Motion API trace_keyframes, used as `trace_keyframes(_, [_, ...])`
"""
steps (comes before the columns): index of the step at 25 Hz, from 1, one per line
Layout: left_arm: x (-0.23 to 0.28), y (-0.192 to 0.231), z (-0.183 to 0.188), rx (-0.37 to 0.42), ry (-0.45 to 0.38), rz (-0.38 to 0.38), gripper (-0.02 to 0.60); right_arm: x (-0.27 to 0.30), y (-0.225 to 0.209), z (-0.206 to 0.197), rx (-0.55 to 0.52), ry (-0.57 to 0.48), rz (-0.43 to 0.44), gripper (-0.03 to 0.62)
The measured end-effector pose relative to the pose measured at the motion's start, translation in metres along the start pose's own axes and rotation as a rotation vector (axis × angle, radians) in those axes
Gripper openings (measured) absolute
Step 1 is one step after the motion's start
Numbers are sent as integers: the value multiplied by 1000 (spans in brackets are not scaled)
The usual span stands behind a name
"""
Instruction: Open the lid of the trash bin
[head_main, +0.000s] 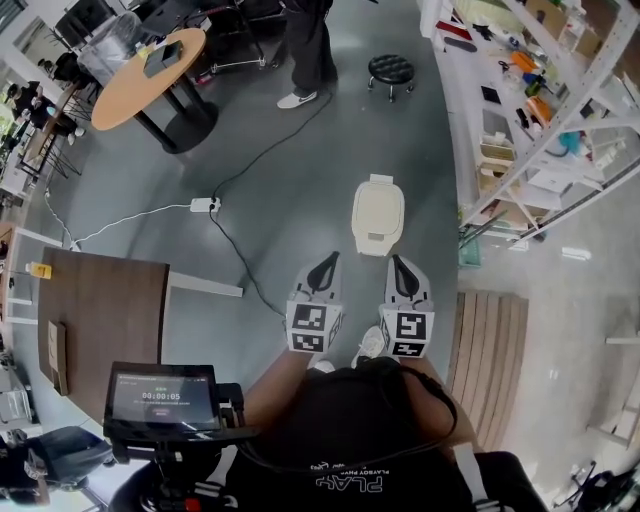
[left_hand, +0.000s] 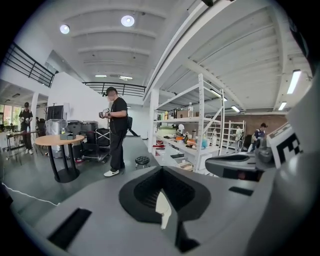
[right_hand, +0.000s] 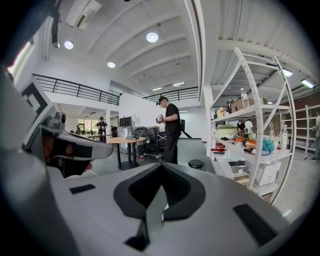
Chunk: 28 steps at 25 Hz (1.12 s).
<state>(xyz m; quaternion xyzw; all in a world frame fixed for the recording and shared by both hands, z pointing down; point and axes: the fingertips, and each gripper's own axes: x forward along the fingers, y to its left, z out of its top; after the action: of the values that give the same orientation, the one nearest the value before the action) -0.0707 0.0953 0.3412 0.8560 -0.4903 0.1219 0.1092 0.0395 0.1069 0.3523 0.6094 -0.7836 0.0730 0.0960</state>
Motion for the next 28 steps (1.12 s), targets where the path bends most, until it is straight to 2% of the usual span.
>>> trace_keyframes(16, [60, -24, -4, -12, 24, 32, -3, 29, -42, -11, 15, 7, 55, 2])
trace_keyframes(22, [60, -26, -4, -17, 31, 57, -3, 31, -44, -19, 13, 23, 88, 2])
trace_keyframes(28, [62, -37, -6, -20, 41, 49, -3, 26, -44, -21, 11, 39, 109, 2])
